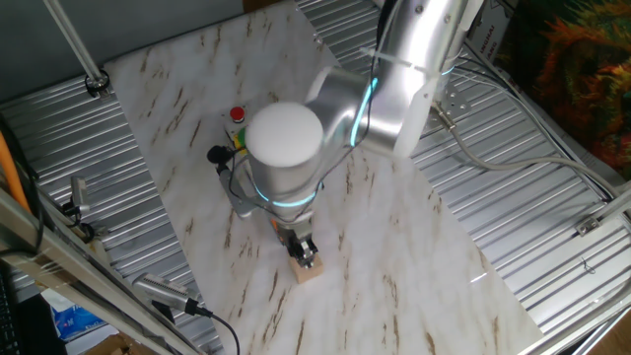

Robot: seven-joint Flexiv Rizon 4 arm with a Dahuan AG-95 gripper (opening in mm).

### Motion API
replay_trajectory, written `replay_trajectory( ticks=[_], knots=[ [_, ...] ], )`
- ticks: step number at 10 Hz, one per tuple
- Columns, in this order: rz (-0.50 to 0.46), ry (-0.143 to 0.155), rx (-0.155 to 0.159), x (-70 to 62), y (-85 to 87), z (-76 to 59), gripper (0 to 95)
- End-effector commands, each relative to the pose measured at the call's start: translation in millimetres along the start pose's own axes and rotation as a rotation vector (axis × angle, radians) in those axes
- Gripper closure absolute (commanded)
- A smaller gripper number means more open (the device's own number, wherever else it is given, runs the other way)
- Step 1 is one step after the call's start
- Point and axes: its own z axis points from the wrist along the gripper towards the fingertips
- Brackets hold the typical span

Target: Pick up the small block on the left and move it to the right

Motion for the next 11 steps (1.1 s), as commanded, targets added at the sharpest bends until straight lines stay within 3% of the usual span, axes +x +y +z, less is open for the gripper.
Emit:
replay_trajectory(
  ticks=[1, 4, 7, 11],
  knots=[
    [-0.018, -0.003, 0.000, 8.9, -15.3, -7.1, 95.0],
    [-0.066, 0.004, -0.006, 32.0, -54.8, -26.1, 95.0],
    [-0.109, 0.006, -0.008, 36.7, -97.9, -33.8, 95.0],
    [-0.181, -0.001, -0.022, 40.6, -149.9, -34.5, 95.0]
  ],
)
